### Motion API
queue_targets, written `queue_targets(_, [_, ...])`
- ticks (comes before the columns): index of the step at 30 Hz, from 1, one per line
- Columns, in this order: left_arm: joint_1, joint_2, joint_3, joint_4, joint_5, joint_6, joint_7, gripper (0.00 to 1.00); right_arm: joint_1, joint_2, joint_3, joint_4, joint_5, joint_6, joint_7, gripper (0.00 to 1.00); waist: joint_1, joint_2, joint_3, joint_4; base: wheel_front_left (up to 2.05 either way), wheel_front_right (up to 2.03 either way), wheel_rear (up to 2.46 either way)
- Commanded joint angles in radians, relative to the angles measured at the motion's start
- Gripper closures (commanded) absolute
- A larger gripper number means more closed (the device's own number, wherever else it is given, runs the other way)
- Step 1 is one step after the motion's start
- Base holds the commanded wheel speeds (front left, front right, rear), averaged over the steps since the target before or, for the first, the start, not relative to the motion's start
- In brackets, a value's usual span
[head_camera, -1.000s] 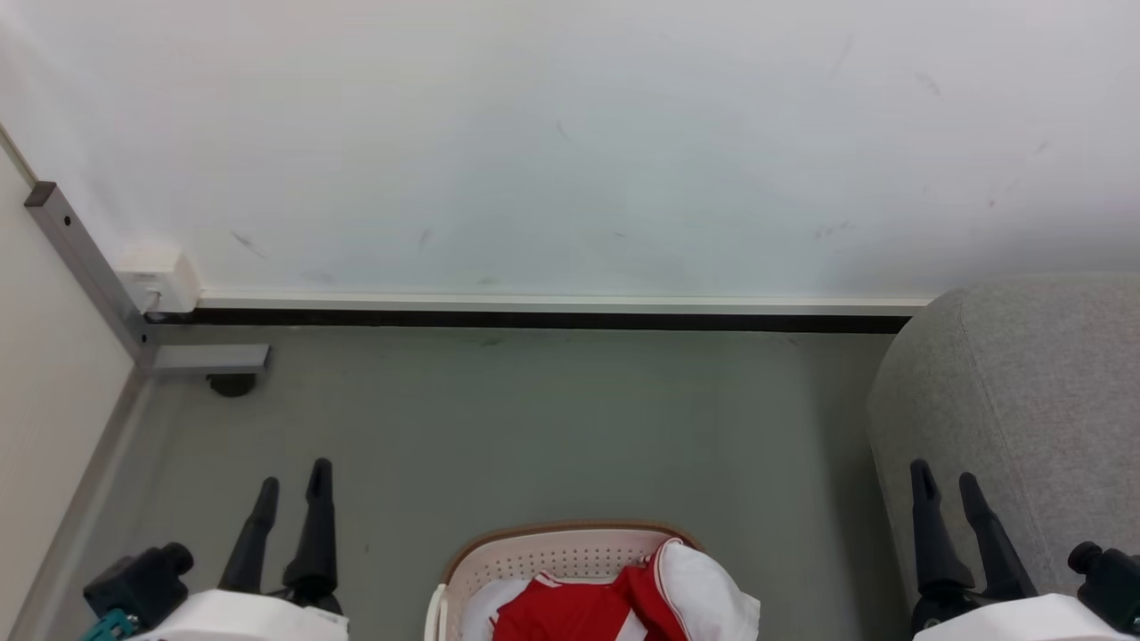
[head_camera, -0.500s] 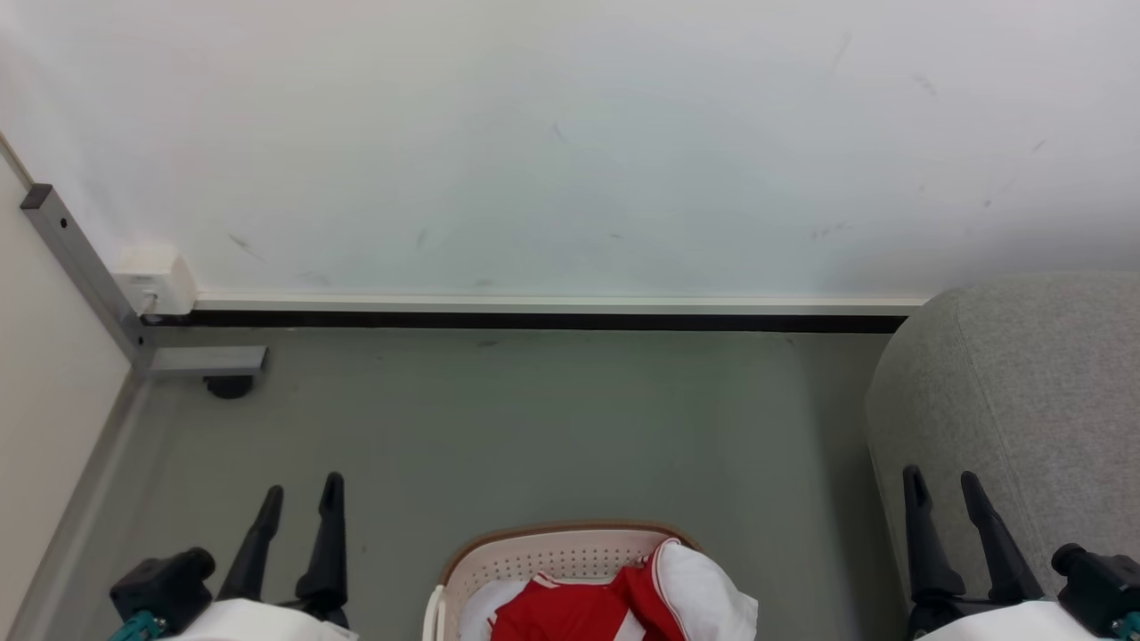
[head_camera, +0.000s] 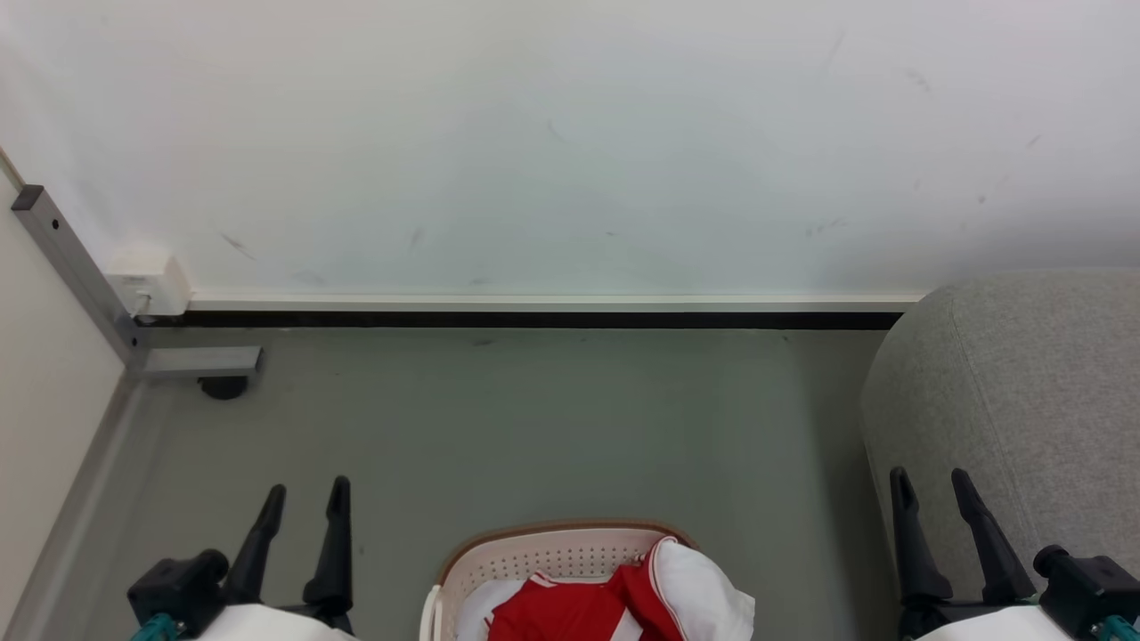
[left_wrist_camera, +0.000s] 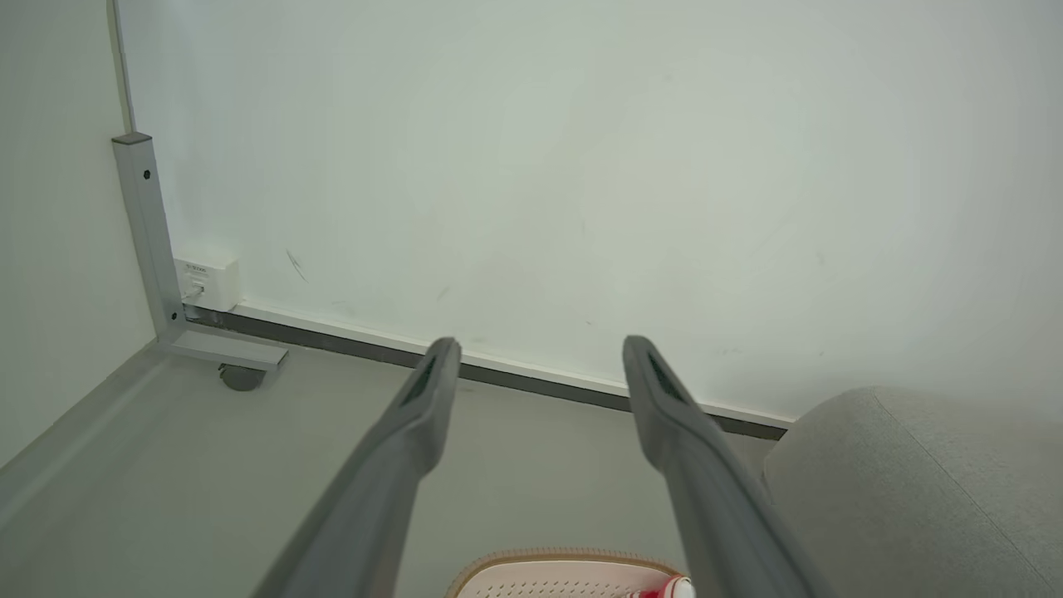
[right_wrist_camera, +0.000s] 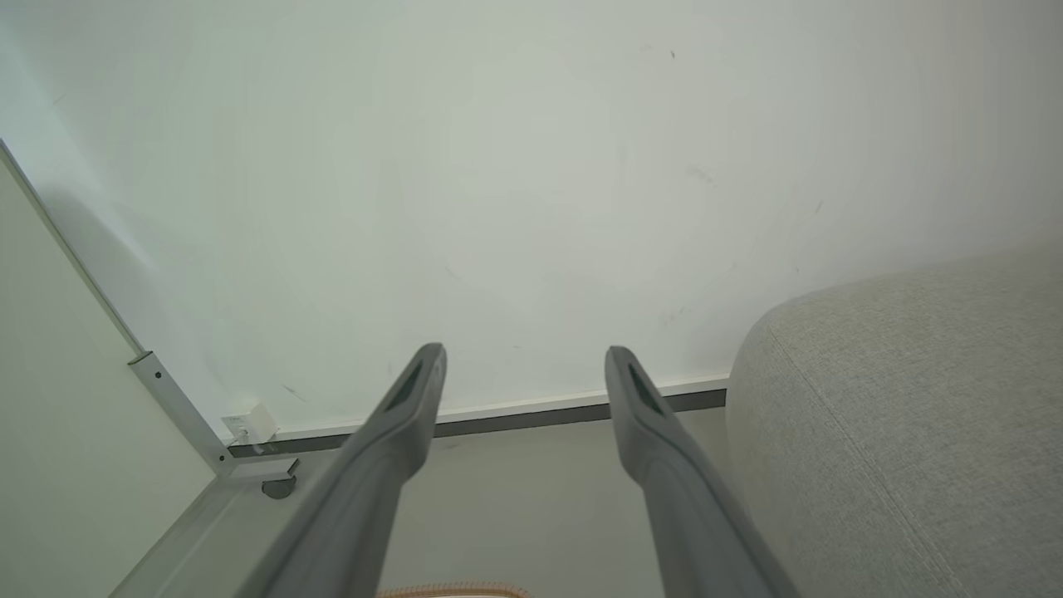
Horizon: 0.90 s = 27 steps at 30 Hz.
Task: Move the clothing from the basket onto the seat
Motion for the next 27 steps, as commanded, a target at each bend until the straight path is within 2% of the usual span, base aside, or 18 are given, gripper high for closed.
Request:
queue_targets(1, [-0.011, 0.002, 0.003, -0.003, 0.032, -0.003, -0.007, 0.00, -0.017, -0.010, 0.003, -0.004, -0.023, -0.001, -0.008, 0.00, -0.0001, 0.0000, 0.000, 0.000, 0.00, 0.00, 0.00])
queue_targets(27, [-0.020, -0.011, 0.007, 0.031, 0.209, -0.016, -0.058, 0.00, -0.014, -0.011, 0.027, 0.019, -0.169, -0.002, -0.059, 0.00, -0.0001, 0.0000, -0.005, 0.002, 0.00, 0.00, 0.00])
